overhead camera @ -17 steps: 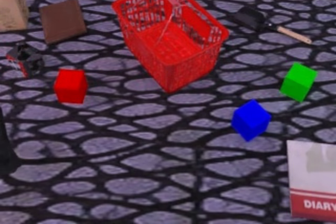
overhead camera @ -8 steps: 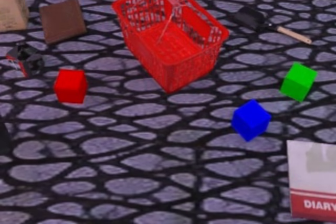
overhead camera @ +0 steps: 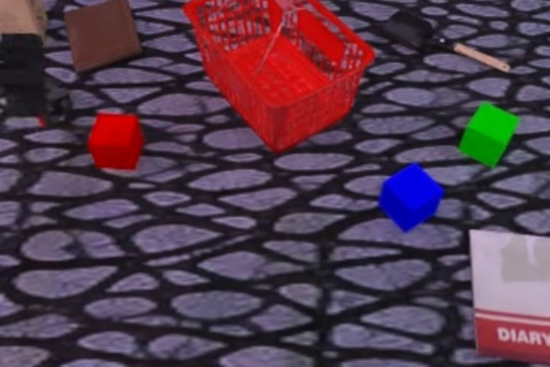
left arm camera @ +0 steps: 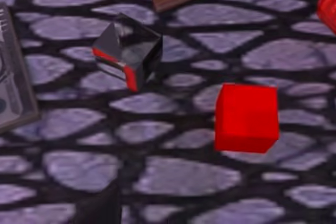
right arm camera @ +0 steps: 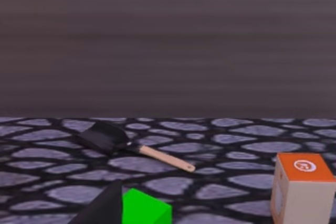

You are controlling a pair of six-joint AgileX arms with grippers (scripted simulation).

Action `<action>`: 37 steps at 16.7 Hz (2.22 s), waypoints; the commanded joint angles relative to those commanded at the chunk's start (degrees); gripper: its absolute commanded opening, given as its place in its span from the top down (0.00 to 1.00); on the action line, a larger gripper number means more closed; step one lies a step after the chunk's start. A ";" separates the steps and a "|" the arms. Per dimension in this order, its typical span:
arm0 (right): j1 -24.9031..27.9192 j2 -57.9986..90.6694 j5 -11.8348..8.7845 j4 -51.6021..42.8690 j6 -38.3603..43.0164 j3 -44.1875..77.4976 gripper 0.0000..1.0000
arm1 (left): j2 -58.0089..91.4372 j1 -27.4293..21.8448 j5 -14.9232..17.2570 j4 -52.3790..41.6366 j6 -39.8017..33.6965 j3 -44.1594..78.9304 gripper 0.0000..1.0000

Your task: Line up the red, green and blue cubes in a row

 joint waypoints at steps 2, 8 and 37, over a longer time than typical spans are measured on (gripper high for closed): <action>0.00 0.00 0.00 0.00 0.00 0.00 0.00 | 13.34 -0.92 0.09 -6.90 -0.26 11.18 0.00; 0.00 0.00 0.00 0.00 0.00 0.00 0.00 | 48.74 -3.24 0.24 -24.88 -0.95 40.83 0.00; 0.00 0.00 0.00 0.00 0.00 0.00 0.00 | 74.90 -4.50 0.28 -18.93 -1.26 47.02 0.23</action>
